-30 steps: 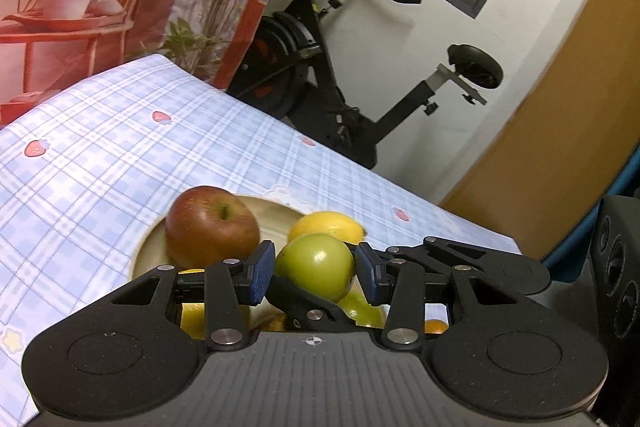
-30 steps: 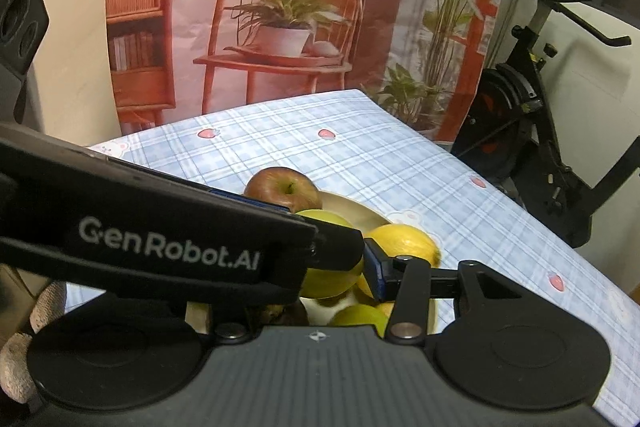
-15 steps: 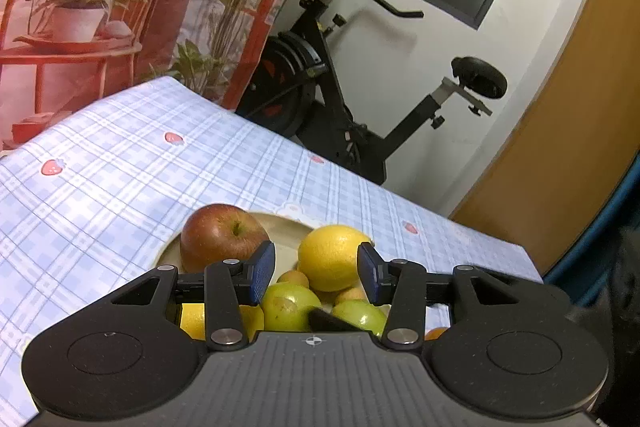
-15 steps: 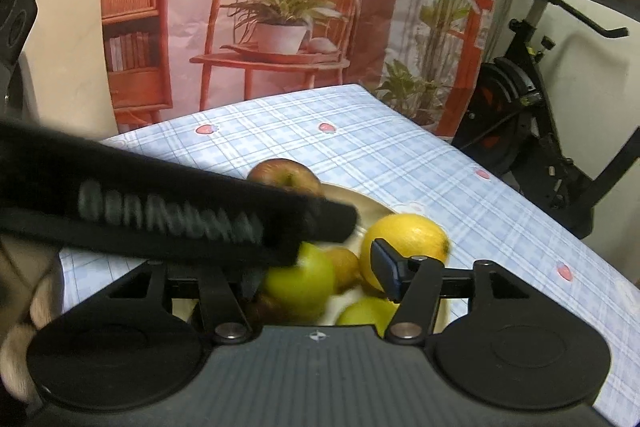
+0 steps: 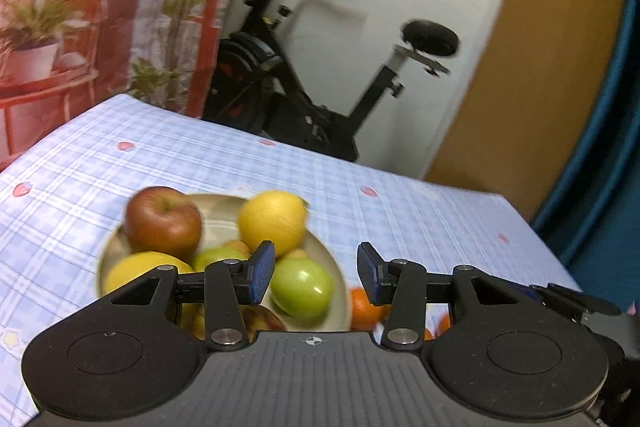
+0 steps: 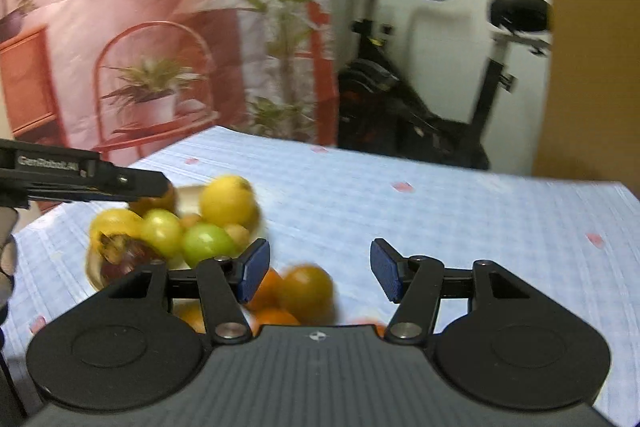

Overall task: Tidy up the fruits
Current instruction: 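Move both tools to the dark brownish orange fruit near the plate, then close both tools around the dark brownish orange fruit, then lift the dark orange fruit with both tools and carry it onto the plate, then open both tools to release the dark orange fruit on the plate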

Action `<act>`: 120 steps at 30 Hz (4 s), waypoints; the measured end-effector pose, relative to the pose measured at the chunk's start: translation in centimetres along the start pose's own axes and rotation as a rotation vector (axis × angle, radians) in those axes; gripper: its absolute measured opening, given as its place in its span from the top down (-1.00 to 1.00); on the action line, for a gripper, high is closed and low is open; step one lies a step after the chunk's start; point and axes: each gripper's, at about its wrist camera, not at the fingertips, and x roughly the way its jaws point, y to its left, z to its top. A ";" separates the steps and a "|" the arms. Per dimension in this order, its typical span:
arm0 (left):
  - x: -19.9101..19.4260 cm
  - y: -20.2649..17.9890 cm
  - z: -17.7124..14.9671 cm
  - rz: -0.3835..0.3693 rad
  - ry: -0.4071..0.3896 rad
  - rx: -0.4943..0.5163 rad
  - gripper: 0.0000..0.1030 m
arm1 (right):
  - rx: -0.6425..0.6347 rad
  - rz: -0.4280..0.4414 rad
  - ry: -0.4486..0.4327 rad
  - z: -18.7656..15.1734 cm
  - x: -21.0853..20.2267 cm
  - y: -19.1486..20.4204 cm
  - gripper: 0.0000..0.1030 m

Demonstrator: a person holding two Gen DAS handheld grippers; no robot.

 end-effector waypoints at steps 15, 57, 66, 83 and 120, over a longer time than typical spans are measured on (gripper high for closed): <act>-0.9 -1.2 -1.9 -0.015 0.143 0.078 0.09 | -0.068 0.177 0.040 -2.7 -1.7 3.1 -0.01; 1.3 -2.8 -3.8 -0.157 0.249 0.106 0.12 | -0.036 0.264 0.173 -3.7 1.5 3.8 0.16; 1.7 -2.5 -4.0 -0.127 0.266 0.086 0.11 | -0.038 0.262 0.171 -3.7 1.4 3.7 0.16; 2.0 -2.5 -4.4 -0.154 0.281 0.080 0.16 | -0.039 0.260 0.161 -3.7 1.3 3.7 0.16; -0.9 -1.3 -1.9 0.005 0.072 0.061 0.14 | -0.129 0.218 0.044 -1.0 1.6 5.3 0.12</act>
